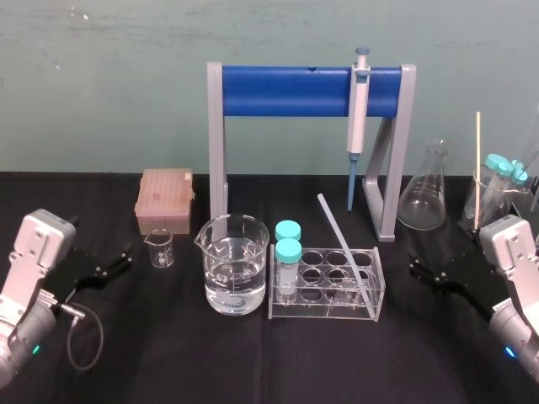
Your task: Pick up the stirring rod with one hand, then place it down.
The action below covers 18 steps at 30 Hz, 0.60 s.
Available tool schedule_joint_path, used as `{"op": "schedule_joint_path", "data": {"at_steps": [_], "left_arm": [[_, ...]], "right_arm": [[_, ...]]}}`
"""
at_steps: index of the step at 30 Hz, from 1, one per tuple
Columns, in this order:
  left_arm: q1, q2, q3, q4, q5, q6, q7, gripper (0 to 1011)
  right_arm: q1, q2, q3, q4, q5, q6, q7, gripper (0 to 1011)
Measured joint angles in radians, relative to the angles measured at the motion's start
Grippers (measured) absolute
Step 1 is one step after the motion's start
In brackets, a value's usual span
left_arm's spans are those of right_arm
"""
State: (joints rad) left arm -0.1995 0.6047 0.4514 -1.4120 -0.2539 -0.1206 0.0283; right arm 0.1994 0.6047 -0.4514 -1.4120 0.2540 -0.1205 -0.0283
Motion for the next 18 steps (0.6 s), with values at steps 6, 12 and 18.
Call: {"op": "schedule_joint_path", "data": {"at_steps": [6,12,18], "left_arm": [[0.000,0.000,0.000,0.000,0.000,0.000,0.000,1000],[0.000,0.000,0.000,0.000,0.000,0.000,0.000,1000],[0.000,0.000,0.000,0.000,0.000,0.000,0.000,1000]], "right_arm": [[0.000,0.000,0.000,0.000,0.000,0.000,0.000,1000],[0.000,0.000,0.000,0.000,0.000,0.000,0.000,1000],[0.000,0.000,0.000,0.000,0.000,0.000,0.000,1000]]}}
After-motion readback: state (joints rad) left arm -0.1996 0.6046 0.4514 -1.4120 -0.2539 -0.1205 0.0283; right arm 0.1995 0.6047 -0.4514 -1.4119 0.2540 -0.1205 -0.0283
